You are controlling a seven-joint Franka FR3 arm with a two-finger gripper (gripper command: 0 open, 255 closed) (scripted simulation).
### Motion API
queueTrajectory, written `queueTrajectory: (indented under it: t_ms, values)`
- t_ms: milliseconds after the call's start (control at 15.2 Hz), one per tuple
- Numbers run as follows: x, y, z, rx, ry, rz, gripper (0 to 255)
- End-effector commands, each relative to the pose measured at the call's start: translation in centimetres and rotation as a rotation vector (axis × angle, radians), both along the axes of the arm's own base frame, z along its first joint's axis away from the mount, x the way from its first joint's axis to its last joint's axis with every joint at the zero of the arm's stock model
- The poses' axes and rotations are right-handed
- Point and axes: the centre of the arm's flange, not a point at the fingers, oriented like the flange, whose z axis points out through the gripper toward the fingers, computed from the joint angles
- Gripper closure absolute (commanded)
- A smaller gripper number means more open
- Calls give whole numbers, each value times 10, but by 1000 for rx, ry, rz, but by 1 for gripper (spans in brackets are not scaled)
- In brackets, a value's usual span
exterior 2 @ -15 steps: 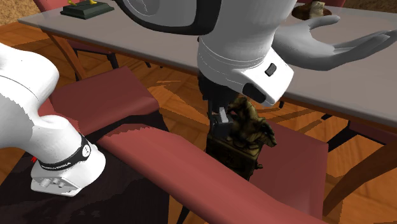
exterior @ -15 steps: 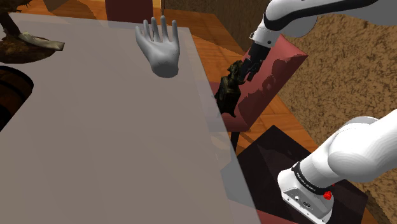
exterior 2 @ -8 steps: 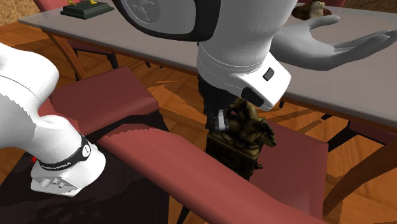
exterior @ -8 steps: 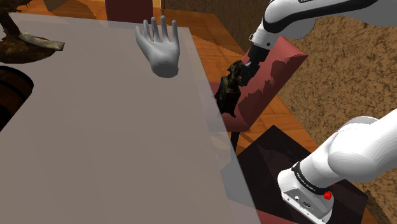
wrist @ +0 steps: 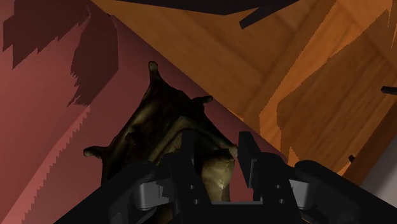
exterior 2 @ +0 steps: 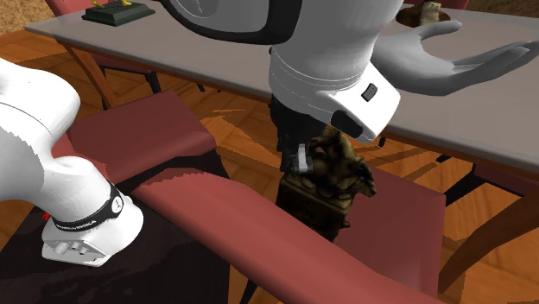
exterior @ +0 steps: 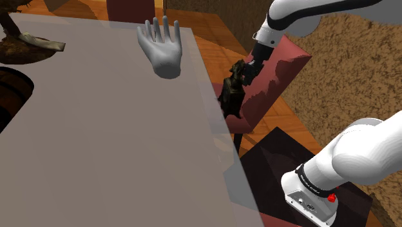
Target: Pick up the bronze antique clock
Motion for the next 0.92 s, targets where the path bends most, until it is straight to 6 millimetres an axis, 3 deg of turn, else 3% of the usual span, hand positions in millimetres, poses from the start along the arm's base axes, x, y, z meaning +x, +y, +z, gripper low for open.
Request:
queueTrajectory:
  t_ms: [0,726,858]
  values:
    - [-1,0,11,0,-1,0,255]
    - [-1,0,69,0,-1,0,255]
    - [-1,0,70,0,-1,0,255]
